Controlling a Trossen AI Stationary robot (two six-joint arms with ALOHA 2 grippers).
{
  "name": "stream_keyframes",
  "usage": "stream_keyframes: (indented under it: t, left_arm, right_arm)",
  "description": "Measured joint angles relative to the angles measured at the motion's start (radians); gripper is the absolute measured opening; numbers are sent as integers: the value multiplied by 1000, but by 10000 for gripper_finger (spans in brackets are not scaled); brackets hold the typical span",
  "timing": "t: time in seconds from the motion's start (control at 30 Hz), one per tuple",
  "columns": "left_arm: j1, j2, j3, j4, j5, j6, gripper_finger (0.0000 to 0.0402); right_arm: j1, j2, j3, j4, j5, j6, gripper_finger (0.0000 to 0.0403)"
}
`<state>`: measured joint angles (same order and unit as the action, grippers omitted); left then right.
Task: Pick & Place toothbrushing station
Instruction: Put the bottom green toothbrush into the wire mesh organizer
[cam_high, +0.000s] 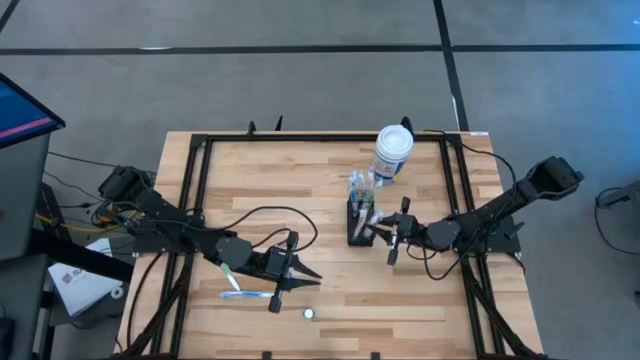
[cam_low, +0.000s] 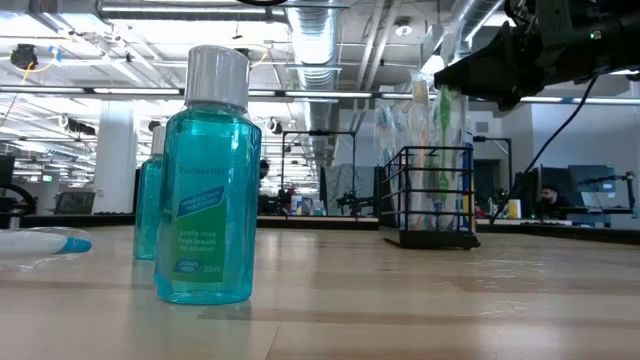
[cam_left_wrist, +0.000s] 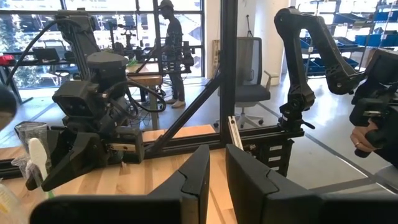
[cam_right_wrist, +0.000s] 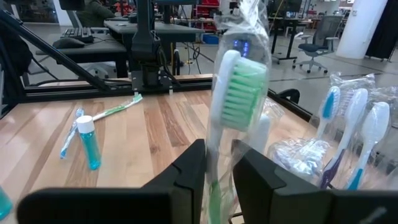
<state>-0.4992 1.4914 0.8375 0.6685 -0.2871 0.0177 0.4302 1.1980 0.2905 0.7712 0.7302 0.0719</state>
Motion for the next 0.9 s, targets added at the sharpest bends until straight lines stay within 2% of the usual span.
stream_keyframes:
  t: [0.1,0.27,0.67,0.9]
  left_arm:
    - [0,0,0,0,0,0,47]
    - [0,0,0,-4,0,0,47]
    - [0,0,0,-8,0,0,47]
    - [0,0,0,-12,0,0,47]
  right_arm:
    - [0,0,0,0,1,5,63]
    - [7,0,0,0,4,-3,11]
    - [7,0,0,-8,4,8,10]
    - [-8,99,0,23,3,32,11]
